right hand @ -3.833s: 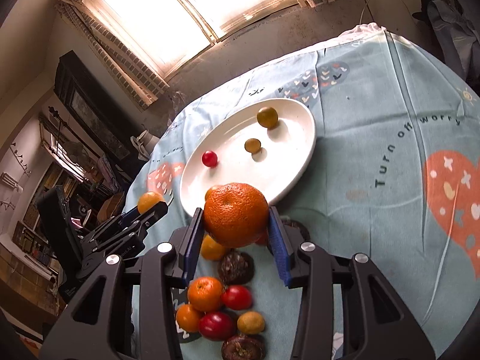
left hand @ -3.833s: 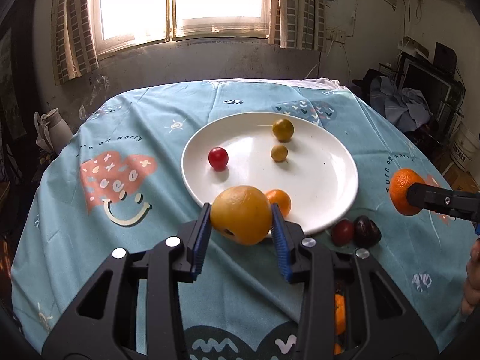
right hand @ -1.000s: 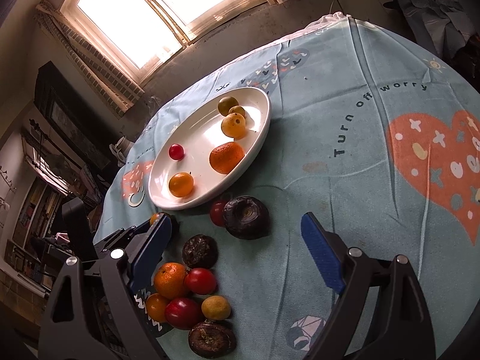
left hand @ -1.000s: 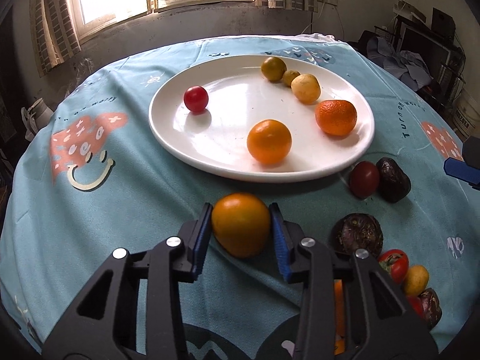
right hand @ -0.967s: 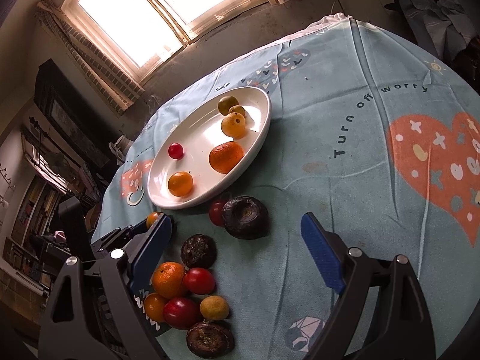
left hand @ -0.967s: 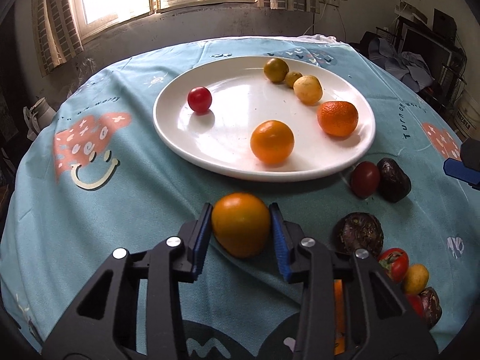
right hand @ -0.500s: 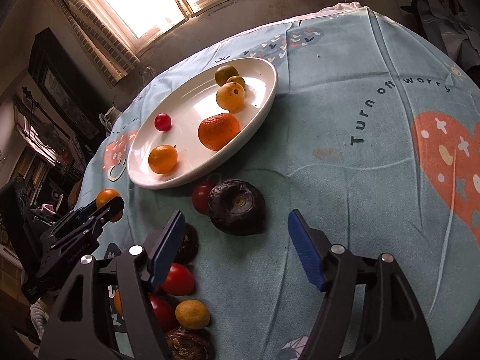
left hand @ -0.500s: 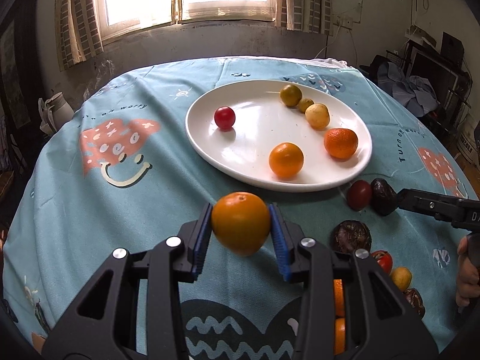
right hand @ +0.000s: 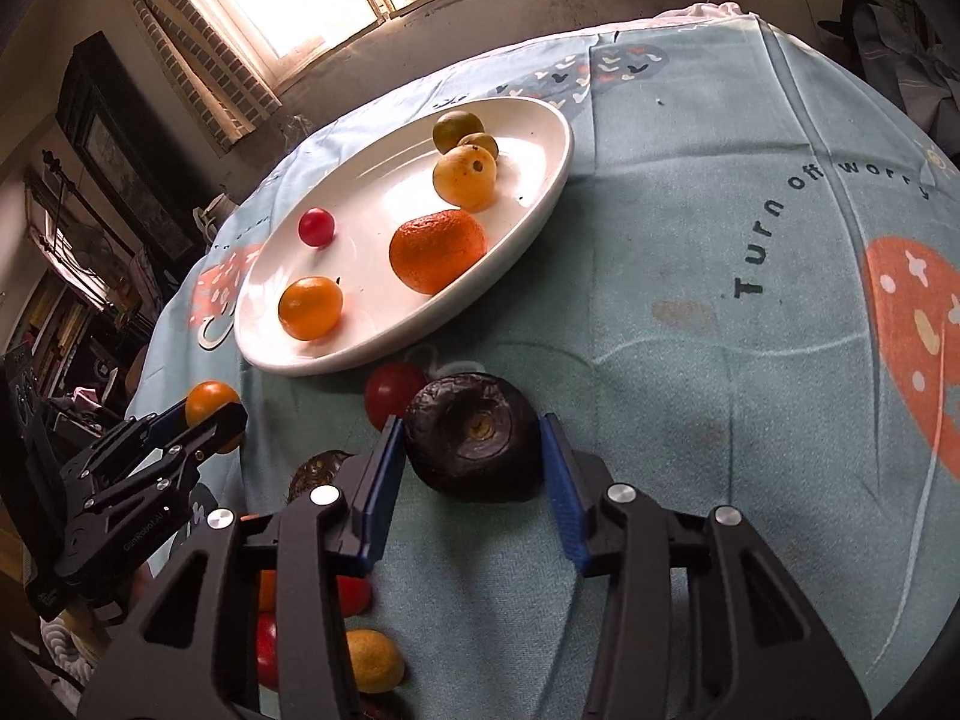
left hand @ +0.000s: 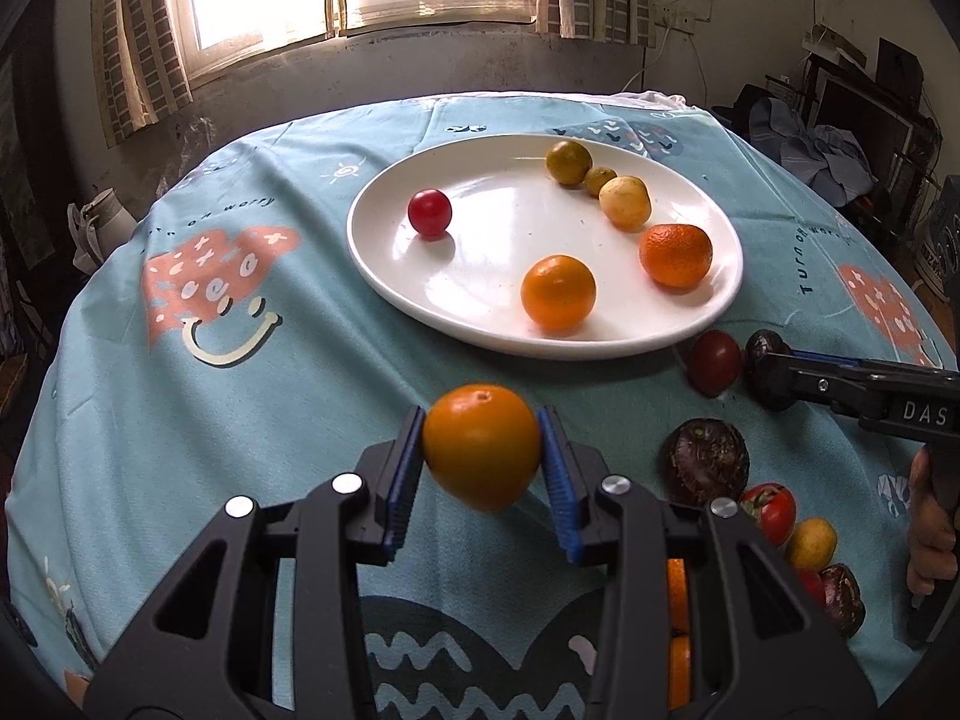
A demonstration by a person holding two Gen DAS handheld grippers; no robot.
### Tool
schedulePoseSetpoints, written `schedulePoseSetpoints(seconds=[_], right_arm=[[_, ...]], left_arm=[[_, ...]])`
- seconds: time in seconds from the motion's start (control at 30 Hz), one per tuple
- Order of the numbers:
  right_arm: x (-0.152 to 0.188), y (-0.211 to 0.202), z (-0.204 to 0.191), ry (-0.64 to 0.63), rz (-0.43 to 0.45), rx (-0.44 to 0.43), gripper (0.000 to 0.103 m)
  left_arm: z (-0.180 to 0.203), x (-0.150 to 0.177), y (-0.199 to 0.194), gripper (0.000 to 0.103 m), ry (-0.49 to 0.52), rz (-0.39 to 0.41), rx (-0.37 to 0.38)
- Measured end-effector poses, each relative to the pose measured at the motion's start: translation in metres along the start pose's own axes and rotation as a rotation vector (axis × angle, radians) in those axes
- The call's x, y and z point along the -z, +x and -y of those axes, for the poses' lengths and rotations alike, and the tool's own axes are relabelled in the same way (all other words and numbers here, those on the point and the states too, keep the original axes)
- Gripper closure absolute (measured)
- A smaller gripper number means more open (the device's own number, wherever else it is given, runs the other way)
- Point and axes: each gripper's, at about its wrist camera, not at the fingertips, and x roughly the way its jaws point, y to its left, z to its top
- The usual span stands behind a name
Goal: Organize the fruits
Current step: 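Carry the orange onto the plate with the left gripper while the right places a dark purple fruit there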
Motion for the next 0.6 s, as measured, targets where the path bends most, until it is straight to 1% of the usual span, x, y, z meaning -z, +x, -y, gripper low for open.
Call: schedulePoseSetpoints(seconds=[0.17, 0.43, 0.53, 0.6], right_arm=[[0.0, -0.014, 0.006, 0.044, 0.027, -0.041, 0.058], [-0.006, -0.052, 0.011, 0.097, 0.156, -0.079, 0.058], [-0.009, -0.063, 0.003, 0.08, 0.202, -0.093, 0.058], [-0.018, -0.065, -0.002, 0.077, 0.229, -0.091, 0.058]], left_arm=[[0.001, 0.0, 0.0, 0.064, 0.0, 0.002, 0.004], [-0.002, -0.005, -0.012, 0.064, -0.017, 0.041, 0.014], [-0.003, -0.017, -0.017, 0.064, -0.034, 0.063, 0.027], [-0.005, -0.03, -0.014, 0.064, -0.045, 0.066, 0.029]])
